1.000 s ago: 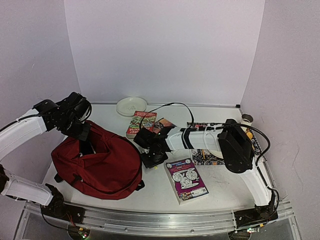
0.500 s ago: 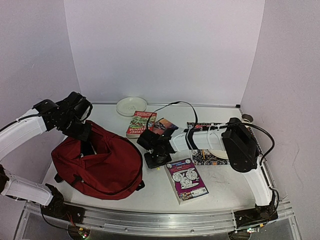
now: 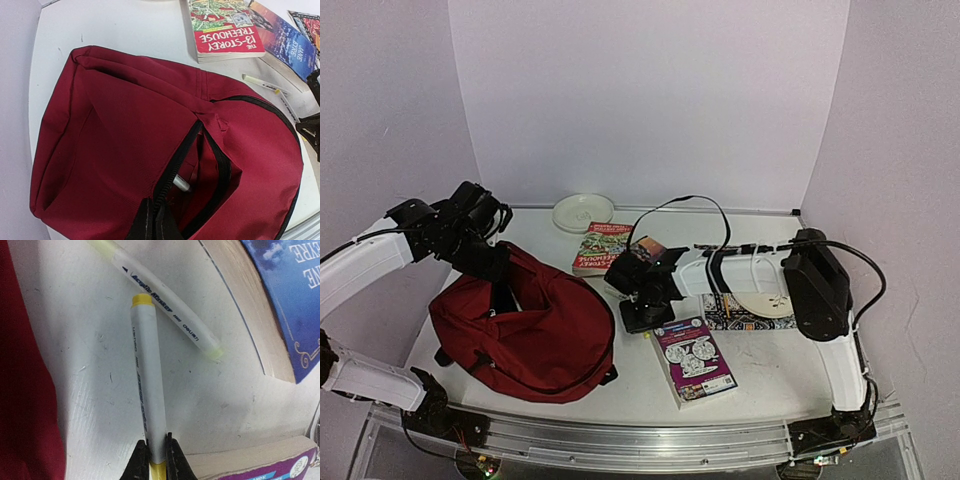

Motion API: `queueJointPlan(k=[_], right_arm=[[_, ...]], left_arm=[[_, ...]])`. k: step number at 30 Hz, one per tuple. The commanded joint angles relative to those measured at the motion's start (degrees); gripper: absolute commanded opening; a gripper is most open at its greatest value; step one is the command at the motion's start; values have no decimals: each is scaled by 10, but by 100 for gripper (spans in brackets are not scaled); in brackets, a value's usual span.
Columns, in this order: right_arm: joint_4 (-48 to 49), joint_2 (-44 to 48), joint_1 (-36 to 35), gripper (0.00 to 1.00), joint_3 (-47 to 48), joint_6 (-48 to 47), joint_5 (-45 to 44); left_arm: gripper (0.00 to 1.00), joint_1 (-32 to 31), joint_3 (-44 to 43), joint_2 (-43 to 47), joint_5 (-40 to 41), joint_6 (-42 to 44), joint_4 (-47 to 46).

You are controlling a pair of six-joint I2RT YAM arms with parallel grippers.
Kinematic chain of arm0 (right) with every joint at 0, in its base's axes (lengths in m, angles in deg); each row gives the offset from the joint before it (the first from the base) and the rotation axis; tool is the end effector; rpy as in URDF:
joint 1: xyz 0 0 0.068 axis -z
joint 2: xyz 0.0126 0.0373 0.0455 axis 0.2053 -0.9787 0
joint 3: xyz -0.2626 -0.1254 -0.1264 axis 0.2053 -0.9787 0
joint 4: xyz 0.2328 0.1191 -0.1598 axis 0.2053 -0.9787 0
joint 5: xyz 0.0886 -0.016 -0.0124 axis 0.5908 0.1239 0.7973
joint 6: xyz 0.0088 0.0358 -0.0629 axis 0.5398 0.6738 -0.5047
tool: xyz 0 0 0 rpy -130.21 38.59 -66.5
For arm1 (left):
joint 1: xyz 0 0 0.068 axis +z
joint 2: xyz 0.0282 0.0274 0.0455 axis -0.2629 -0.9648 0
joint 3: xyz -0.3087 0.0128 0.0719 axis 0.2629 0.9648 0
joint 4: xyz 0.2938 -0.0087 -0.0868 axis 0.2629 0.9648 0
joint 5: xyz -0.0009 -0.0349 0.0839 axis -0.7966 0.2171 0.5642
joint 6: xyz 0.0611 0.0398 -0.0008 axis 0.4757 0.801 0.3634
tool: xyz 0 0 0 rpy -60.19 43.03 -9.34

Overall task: Pack the student bag
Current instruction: Pick up the pen from the center of the board, then place the pen in the lower front pocket of the bag.

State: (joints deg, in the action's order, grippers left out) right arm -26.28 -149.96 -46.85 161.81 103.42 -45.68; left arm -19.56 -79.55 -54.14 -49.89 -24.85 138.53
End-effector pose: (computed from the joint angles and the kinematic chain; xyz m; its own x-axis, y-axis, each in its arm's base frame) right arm 0.3042 0.4751 0.1555 -0.7862 -0.1585 -0.5973 -0.3644 0.8995 0.2410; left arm 0.2289 -0.1413 0.3320 -0.7844 0.2389 -0.5723 0.2522 0.9660 0.0576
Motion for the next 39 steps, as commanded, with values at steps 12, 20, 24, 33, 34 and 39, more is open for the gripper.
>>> queueJointPlan(k=[12,20,24,33,34,39], right_arm=[[-34,146,4,0,-12,21,51],[37,169,-27,0,-33,44,180],[86,166,-36,0,-52,63,246],[134,123,-47,0,-3,81,313],[138,116,-47,0,3,84,320],[159,75,-47,0,42,110,335]], left_arm=[[0,1,-2,4,-109,-35,-75],[0,0,19,6,-196,-72,-114],[0,0,35,6,-219,-85,-130],[0,0,57,10,-267,-109,-163],[0,0,58,11,-269,-110,-164],[0,0,59,12,-284,-112,-171]])
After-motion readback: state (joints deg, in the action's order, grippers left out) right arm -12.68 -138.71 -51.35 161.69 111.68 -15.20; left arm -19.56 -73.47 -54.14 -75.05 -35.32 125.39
